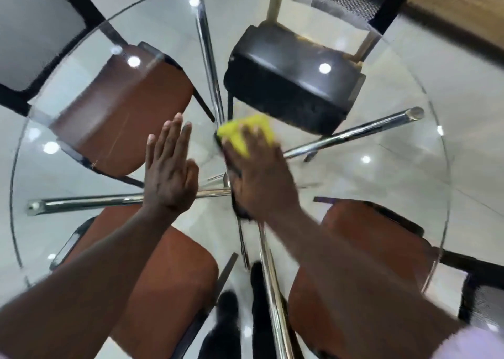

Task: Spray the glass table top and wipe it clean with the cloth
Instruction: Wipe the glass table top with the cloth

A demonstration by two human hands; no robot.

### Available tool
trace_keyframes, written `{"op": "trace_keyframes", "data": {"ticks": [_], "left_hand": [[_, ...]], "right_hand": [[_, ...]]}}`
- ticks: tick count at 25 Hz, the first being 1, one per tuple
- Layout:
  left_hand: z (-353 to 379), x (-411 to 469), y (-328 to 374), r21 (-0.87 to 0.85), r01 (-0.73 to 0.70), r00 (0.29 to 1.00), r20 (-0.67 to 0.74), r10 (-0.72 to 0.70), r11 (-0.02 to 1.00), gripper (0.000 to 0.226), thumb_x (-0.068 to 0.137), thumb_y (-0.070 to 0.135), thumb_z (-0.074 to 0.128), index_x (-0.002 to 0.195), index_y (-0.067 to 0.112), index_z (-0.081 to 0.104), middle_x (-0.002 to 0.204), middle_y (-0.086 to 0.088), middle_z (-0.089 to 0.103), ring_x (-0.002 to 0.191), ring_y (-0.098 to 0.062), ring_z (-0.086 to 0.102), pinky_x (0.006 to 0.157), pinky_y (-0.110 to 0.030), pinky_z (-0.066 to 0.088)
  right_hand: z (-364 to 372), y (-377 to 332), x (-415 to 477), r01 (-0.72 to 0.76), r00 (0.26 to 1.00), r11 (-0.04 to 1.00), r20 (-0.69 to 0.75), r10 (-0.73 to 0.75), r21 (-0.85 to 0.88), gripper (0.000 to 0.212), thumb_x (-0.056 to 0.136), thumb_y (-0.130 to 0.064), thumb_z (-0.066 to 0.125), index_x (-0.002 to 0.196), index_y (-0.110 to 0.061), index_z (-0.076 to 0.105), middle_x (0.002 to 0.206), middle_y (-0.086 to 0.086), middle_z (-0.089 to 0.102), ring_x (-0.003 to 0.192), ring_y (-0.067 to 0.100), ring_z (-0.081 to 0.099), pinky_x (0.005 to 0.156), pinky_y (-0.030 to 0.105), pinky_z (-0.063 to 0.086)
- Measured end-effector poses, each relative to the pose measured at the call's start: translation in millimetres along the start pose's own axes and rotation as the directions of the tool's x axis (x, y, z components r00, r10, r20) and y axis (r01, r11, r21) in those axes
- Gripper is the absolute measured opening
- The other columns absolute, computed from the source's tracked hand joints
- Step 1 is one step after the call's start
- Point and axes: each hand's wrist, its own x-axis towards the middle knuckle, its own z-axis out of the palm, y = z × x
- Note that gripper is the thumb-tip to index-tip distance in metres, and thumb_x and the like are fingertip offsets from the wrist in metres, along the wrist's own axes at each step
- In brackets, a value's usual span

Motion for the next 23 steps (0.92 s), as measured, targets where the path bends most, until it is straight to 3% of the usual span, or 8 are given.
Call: {"op": "trace_keyframes", "data": {"ticks": [3, 7, 10, 12, 14, 17, 20, 23], "left_hand": [[5.8, 11.6, -0.6, -0.011, 0.022, 0.993, 0.113, -0.021, 1.000, 0.068, 0.105, 0.033, 0.036, 0.168, 0.021, 0.015, 0.178, -0.001, 0.003, 0.165, -0.021, 0.002, 0.132, -0.055, 0.007], [9.5, 12.7, 2.6, 0.056, 0.040, 0.980, 0.191, -0.050, 0.998, 0.068, 0.106, 0.044, 0.034, 0.168, 0.025, 0.016, 0.178, 0.003, 0.006, 0.164, -0.017, 0.002, 0.133, -0.049, 0.004], [12.6, 15.8, -3.1, 0.096, 0.006, 0.985, 0.171, -0.023, 0.995, 0.067, 0.105, 0.044, 0.037, 0.167, 0.024, 0.023, 0.177, 0.001, 0.014, 0.164, -0.020, 0.011, 0.131, -0.049, 0.008], [9.1, 16.9, -4.1, 0.100, 0.016, 0.986, 0.161, -0.032, 0.995, 0.066, 0.104, 0.044, 0.037, 0.166, 0.024, 0.025, 0.176, 0.001, 0.017, 0.163, -0.021, 0.015, 0.131, -0.049, 0.011], [3.3, 17.1, -0.7, 0.049, 0.051, 0.983, 0.176, -0.059, 0.997, 0.066, 0.104, 0.046, 0.036, 0.165, 0.025, 0.028, 0.176, 0.002, 0.020, 0.162, -0.022, 0.018, 0.131, -0.048, 0.011], [-3.3, 42.7, -20.1, 0.059, -0.050, 0.987, 0.159, 0.040, 0.997, 0.066, 0.104, 0.049, 0.040, 0.164, 0.021, 0.033, 0.175, -0.002, 0.023, 0.161, -0.026, 0.023, 0.130, -0.050, 0.013], [-16.2, 102.6, -84.3, 0.188, 0.005, 0.993, 0.112, -0.027, 0.982, 0.074, 0.103, 0.060, 0.033, 0.167, 0.024, 0.022, 0.177, -0.003, 0.011, 0.163, -0.027, 0.013, 0.131, -0.055, 0.010], [-12.6, 127.9, -116.7, 0.180, 0.165, 0.971, 0.146, -0.192, 0.970, 0.078, 0.101, 0.066, 0.027, 0.168, 0.028, 0.015, 0.178, 0.001, 0.006, 0.164, -0.022, 0.006, 0.132, -0.053, 0.004]], "right_hand": [[-21.5, 56.6, -77.5, 0.014, 1.000, 1.000, 0.005, -0.014, 0.023, 0.065, 0.103, -0.039, 0.050, 0.167, -0.035, 0.040, 0.177, 0.006, 0.033, 0.165, 0.032, 0.029, 0.127, 0.057, 0.034], [-42.7, 181.8, 42.0, -0.341, 0.939, 0.938, -0.065, 0.337, -0.061, 0.062, 0.105, -0.044, 0.046, 0.164, -0.024, 0.045, 0.168, 0.020, 0.042, 0.155, 0.047, 0.038, 0.113, 0.064, 0.044], [-10.0, 115.8, 153.6, -0.331, 0.942, 0.939, -0.085, 0.324, -0.091, 0.068, 0.102, -0.047, 0.046, 0.168, -0.028, 0.039, 0.173, 0.022, 0.035, 0.160, 0.044, 0.033, 0.123, 0.065, 0.034], [-0.9, 41.9, 142.5, -0.102, 0.995, 0.994, -0.013, 0.101, -0.035, 0.068, 0.103, -0.045, 0.049, 0.169, -0.030, 0.037, 0.177, 0.015, 0.029, 0.164, 0.039, 0.026, 0.128, 0.062, 0.027], [-6.0, 35.1, 82.5, 0.046, 0.998, 0.999, 0.044, -0.048, 0.028, 0.067, 0.102, -0.042, 0.055, 0.167, -0.032, 0.041, 0.177, 0.010, 0.032, 0.164, 0.035, 0.028, 0.129, 0.057, 0.027], [-21.2, 124.8, 63.4, -0.100, 0.995, 0.994, -0.008, 0.100, 0.041, 0.064, 0.103, -0.038, 0.055, 0.166, -0.030, 0.044, 0.171, 0.015, 0.041, 0.159, 0.041, 0.035, 0.126, 0.058, 0.035], [-21.6, 167.7, 180.3, -0.385, 0.921, 0.922, -0.088, 0.380, -0.049, 0.066, 0.106, -0.048, 0.043, 0.168, -0.024, 0.039, 0.174, 0.020, 0.033, 0.160, 0.045, 0.031, 0.124, 0.063, 0.034], [1.1, 78.0, 277.8, -0.204, 0.978, 0.977, -0.054, 0.201, -0.060, 0.070, 0.104, -0.045, 0.043, 0.171, -0.030, 0.031, 0.178, 0.016, 0.027, 0.164, 0.040, 0.024, 0.127, 0.063, 0.028]]}}
